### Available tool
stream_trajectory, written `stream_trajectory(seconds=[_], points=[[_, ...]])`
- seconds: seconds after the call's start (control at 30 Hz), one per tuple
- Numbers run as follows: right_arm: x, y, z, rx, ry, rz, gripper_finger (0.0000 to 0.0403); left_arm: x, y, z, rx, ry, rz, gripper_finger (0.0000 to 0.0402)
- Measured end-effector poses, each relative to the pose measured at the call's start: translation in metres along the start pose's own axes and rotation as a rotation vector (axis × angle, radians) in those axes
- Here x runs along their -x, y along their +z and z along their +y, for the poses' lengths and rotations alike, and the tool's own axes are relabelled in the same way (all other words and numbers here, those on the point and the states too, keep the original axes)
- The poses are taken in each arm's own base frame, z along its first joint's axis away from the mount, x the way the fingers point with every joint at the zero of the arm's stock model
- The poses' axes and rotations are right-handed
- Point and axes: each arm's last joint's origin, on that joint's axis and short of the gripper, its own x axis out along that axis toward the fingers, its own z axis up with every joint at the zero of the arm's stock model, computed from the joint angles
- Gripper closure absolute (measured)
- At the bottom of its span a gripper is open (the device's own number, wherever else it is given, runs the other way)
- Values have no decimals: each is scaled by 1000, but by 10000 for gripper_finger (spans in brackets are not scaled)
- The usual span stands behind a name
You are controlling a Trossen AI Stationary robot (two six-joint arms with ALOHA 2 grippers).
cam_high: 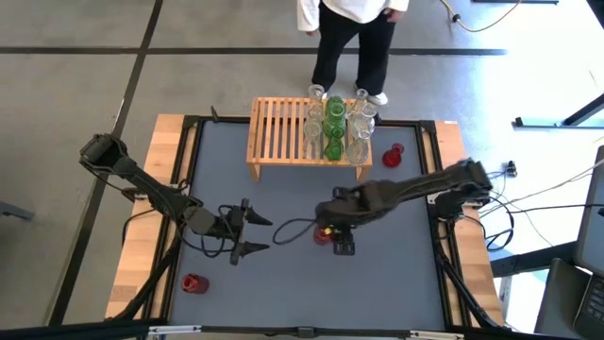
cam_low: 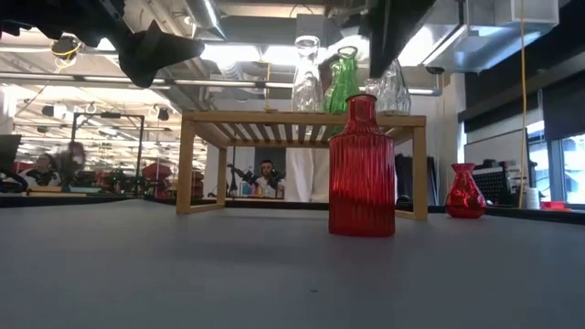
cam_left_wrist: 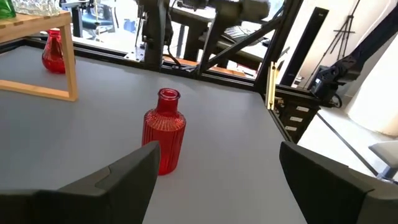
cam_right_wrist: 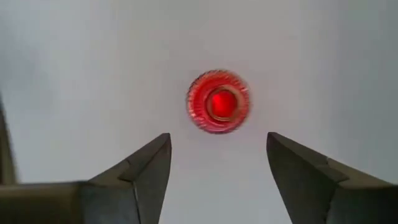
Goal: Sort vases onto shelf
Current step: Put the red vase on the shelf
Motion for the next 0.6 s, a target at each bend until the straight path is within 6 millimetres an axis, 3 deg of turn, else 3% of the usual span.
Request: stream_trajectory(seconds=[0.17, 0.43, 0.6], points=[[25, -15, 19, 56, -101, -137, 151, 0, 0, 0, 0, 0, -1, 77], [5, -58, 29, 46, -181, -298, 151, -1, 2, 1, 14, 30, -37, 77], [3, -88, 32, 7, -196, -423, 151, -25, -3, 2, -5, 152, -12, 77]])
